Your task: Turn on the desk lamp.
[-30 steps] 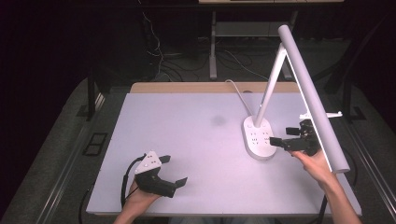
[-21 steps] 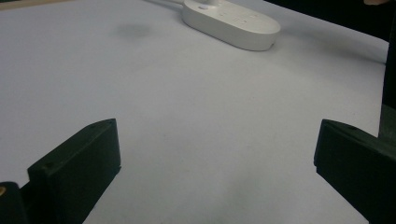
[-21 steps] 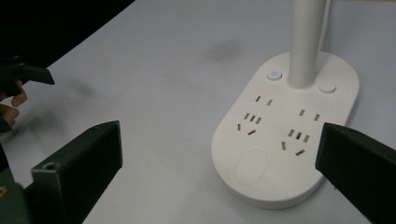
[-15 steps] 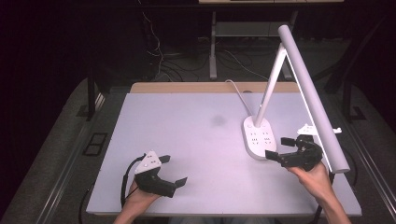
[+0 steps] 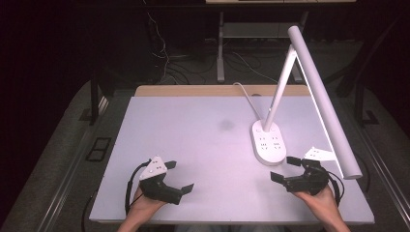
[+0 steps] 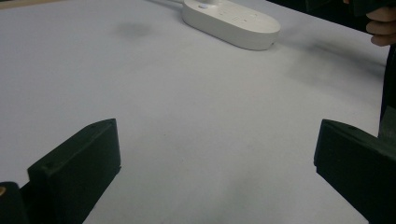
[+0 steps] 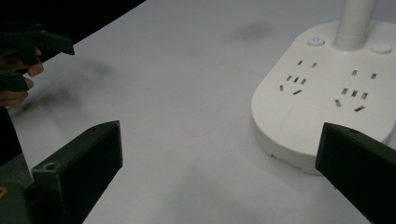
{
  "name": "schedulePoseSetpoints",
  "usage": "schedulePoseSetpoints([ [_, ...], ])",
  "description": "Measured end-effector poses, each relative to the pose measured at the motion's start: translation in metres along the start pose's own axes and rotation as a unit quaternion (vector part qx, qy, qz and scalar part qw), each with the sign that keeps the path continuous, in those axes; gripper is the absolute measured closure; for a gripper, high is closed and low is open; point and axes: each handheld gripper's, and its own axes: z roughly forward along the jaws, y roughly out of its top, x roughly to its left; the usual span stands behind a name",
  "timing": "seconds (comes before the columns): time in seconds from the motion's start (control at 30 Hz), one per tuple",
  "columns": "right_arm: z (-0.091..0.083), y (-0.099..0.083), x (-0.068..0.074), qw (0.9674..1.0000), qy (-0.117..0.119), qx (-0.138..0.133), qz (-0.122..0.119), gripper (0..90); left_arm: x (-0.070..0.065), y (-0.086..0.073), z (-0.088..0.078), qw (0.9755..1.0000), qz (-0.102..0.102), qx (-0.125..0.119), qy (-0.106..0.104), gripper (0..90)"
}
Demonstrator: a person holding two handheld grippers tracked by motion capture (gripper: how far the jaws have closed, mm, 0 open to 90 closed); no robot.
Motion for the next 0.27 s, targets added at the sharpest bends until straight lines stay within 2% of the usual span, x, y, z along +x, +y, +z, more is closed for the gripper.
schedulePoseSetpoints([
  [0.27, 0.0021, -0.0115, 0.0047, 0.9998, -0.003, 0.003, -0.018, 0.4, 0.0011, -0.0002, 0.0008, 1.0, -0.007, -0.002, -0.005, 0.0],
])
